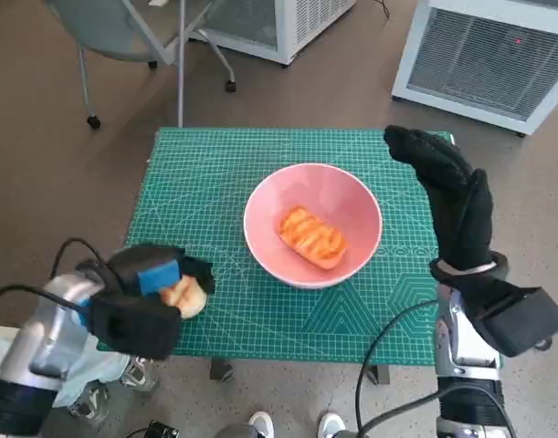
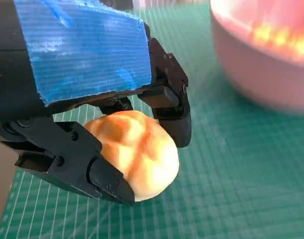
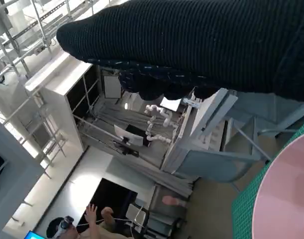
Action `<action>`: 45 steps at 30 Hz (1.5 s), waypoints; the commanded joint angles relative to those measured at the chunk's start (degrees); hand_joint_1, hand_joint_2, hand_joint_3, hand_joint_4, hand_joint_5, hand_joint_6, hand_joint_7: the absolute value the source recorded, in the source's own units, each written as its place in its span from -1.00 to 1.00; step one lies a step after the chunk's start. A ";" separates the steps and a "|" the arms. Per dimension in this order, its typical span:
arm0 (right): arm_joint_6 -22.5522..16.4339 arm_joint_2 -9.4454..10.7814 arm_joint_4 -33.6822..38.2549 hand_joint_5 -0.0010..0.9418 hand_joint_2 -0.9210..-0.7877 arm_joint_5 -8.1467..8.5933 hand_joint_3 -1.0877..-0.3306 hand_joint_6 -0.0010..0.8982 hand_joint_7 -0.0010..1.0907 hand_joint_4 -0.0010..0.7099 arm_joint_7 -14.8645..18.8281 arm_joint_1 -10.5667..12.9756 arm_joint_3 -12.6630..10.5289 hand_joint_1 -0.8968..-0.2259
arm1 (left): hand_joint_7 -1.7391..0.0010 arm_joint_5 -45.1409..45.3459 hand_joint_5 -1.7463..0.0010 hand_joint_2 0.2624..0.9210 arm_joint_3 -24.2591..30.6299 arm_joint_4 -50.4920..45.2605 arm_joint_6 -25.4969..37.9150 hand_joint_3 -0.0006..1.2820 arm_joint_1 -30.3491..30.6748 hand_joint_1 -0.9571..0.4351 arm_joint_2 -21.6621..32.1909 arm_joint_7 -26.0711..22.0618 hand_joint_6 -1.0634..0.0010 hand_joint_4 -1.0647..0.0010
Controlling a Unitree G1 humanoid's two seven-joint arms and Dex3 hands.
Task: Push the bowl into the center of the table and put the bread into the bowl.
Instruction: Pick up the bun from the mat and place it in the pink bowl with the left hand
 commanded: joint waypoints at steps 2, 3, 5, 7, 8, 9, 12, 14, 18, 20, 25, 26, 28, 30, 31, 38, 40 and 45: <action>0.17 -0.76 1.22 -1.00 -1.00 0.26 -0.15 -1.00 -0.08 -0.60 0.80 0.77 -0.40 -0.41 | -0.30 -4.39 -0.14 0.97 4.55 -1.95 0.56 -1.00 -4.14 0.38 -0.14 0.92 -0.30 -0.53; 0.14 -0.80 1.33 -1.00 -1.00 0.29 -0.15 -1.00 -0.08 -0.60 0.86 0.70 -0.45 -0.41 | -0.29 -4.67 -0.14 0.97 4.99 -2.27 0.74 -1.00 -4.54 0.38 -0.37 1.18 -0.30 -0.53; 0.20 -0.76 1.50 -1.00 -1.00 0.31 -0.15 -1.00 -0.08 -0.60 0.95 0.54 -0.47 -0.41 | -0.30 -5.87 -0.14 0.98 6.50 -3.41 0.99 -1.00 -6.02 0.38 -1.40 2.67 -0.29 -0.52; 0.25 -0.71 1.70 -1.00 -1.00 0.37 -0.15 -1.00 -0.08 -0.60 1.09 0.36 -0.51 -0.41 | -0.30 -6.44 -0.18 0.99 7.34 -4.50 1.43 -0.99 -7.23 0.38 -2.48 4.04 -0.27 -0.49; 0.26 -0.69 1.80 -1.00 -1.00 0.40 -0.15 -1.00 -0.08 -0.60 1.16 0.29 -0.54 -0.41 | -0.30 -6.49 -0.19 0.99 7.50 -4.93 1.68 -0.99 -7.60 0.38 -2.88 4.53 -0.26 -0.48; 0.24 -0.70 1.90 -1.00 -1.00 0.44 -0.15 -1.00 -0.08 -0.60 1.25 0.23 -0.58 -0.41 | -0.29 -6.49 -0.22 0.99 7.52 -5.21 1.91 -0.98 -7.81 0.38 -3.11 4.82 -0.26 -0.47; 0.22 -0.62 2.25 -1.00 -1.00 0.52 -0.15 -1.00 -0.08 -0.60 1.48 0.02 -0.55 -0.41 | -0.27 -5.66 -0.32 0.98 7.39 -7.36 3.03 -0.92 -9.27 0.38 -5.09 7.06 -0.22 -0.39; 0.20 -0.55 2.51 -1.00 -1.00 0.55 -0.15 -1.00 -0.08 -0.60 1.64 -0.16 -0.51 -0.41 | -0.21 -4.61 -0.31 0.98 6.82 -9.93 4.25 -0.95 -10.30 0.38 -7.16 8.91 -0.28 -0.42; 0.04 -0.47 2.72 -1.00 -1.00 0.57 -0.15 -1.00 -0.09 -0.60 1.91 -0.26 -0.51 -0.41 | -0.13 -3.44 -0.33 0.97 5.34 -12.48 5.22 -0.97 -12.03 0.38 -10.08 10.76 -0.35 -0.45; -0.07 -0.44 2.83 -1.00 -1.00 0.60 -0.15 -1.00 -0.09 -0.60 2.03 -0.30 -0.50 -0.41 | -0.07 -3.16 -0.37 0.96 4.22 -12.38 4.61 -0.97 -13.61 0.38 -11.77 11.51 -0.39 -0.44; -0.14 -0.38 2.95 -1.00 -1.00 0.51 -0.15 -1.00 -0.09 -0.60 2.11 -0.38 -0.57 -0.40 | -0.02 -1.71 -0.40 0.96 1.29 -7.93 0.94 -0.97 -17.67 0.38 -15.11 13.55 -0.42 -0.43; -0.15 -0.37 2.93 -1.00 -1.00 0.41 -0.15 -1.00 -0.09 -0.60 2.04 -0.40 -0.58 -0.40 | -0.03 -1.18 -0.40 0.97 0.51 -6.50 -0.05 -0.97 -18.65 0.38 -15.83 14.14 -0.41 -0.43; -0.18 -0.37 2.84 -1.00 -1.00 0.30 -0.16 -1.00 -0.09 -0.60 1.96 -0.33 -0.58 -0.40 | -0.05 0.16 -0.39 0.97 -1.16 -3.33 -2.19 -0.97 -20.49 0.38 -17.20 15.50 -0.40 -0.43; -0.21 -0.37 2.79 -1.00 -1.00 0.28 -0.16 -1.00 -0.09 -0.60 1.96 -0.24 -0.59 -0.39 | -0.08 1.51 -0.38 0.97 -2.63 -0.28 -3.89 -0.97 -22.06 0.38 -18.33 16.63 -0.38 -0.43; -0.22 -0.41 2.65 -1.00 -1.00 0.25 -0.16 -1.00 -0.09 -0.60 1.96 -0.12 -0.60 -0.39 | -0.10 2.11 -0.37 0.98 -3.58 1.73 -4.66 -0.97 -22.97 0.38 -19.16 17.09 -0.36 -0.43; -0.53 -0.60 1.98 -1.00 -1.00 -0.33 -0.17 -1.00 -0.10 -0.60 1.55 0.47 -0.72 -0.39 | -0.30 3.81 -0.26 1.00 -7.60 11.34 -7.26 -0.96 -26.67 0.38 -22.89 17.81 -0.22 -0.44; -0.62 -0.65 1.86 -1.00 -1.00 -0.51 -0.17 -1.00 -0.11 -0.60 1.40 0.61 -0.79 -0.40 | -0.32 3.97 -0.26 1.00 -8.45 13.77 -7.66 -0.95 -27.43 0.38 -23.73 17.57 -0.20 -0.43; -0.64 -0.79 0.75 -0.99 -1.00 -1.20 -0.18 -1.00 -0.13 -0.60 0.70 1.30 -0.91 -0.39 | -0.36 3.52 -0.29 1.00 -9.68 17.85 -8.09 -0.91 -28.15 0.38 -25.20 16.48 -0.14 -0.37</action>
